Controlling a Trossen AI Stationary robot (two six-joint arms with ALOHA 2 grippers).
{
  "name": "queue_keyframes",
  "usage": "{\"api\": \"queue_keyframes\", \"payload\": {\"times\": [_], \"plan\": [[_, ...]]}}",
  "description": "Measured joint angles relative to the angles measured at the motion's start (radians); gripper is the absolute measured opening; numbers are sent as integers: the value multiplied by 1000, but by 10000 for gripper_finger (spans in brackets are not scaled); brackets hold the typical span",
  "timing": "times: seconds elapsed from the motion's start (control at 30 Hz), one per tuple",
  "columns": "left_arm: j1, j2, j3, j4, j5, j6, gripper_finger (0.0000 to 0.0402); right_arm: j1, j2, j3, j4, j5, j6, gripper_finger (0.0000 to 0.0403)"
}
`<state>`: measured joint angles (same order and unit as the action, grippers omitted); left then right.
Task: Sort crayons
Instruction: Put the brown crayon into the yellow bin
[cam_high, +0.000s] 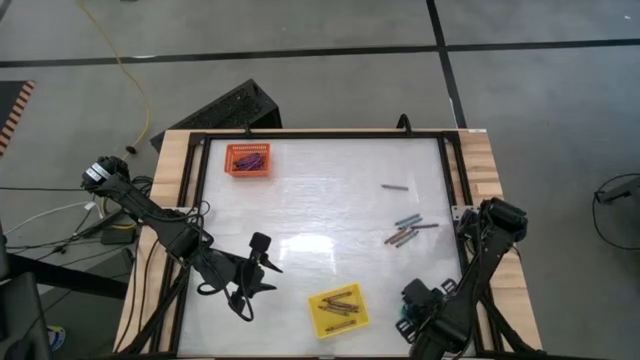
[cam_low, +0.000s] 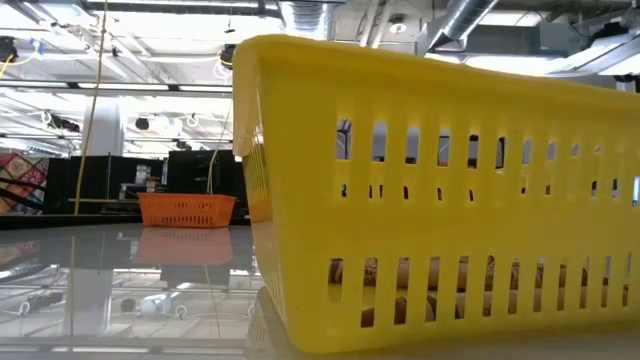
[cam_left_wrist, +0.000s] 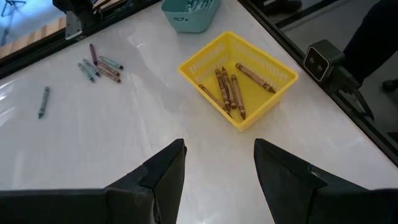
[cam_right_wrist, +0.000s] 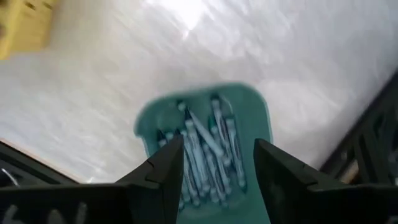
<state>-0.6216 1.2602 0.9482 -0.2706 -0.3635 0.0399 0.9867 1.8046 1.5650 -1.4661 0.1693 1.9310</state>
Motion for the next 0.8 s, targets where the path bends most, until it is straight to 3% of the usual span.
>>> {"api": "queue_keyframes", "payload": {"times": [0.23,0.4,0.57,0.8], "plan": [[4,0,0,-27,-53,9,181,-19,0,0,-25,266,-59,185],[42,0,-34,-6,-44,-4,181,-126,0,1,-46,435,-185,184],[86,1,-106,35,34,-63,181,-270,0,1,-31,443,-469,184],[98,1,-197,193,45,-81,181,-500,-29,-10,-90,447,-726,184]]}}
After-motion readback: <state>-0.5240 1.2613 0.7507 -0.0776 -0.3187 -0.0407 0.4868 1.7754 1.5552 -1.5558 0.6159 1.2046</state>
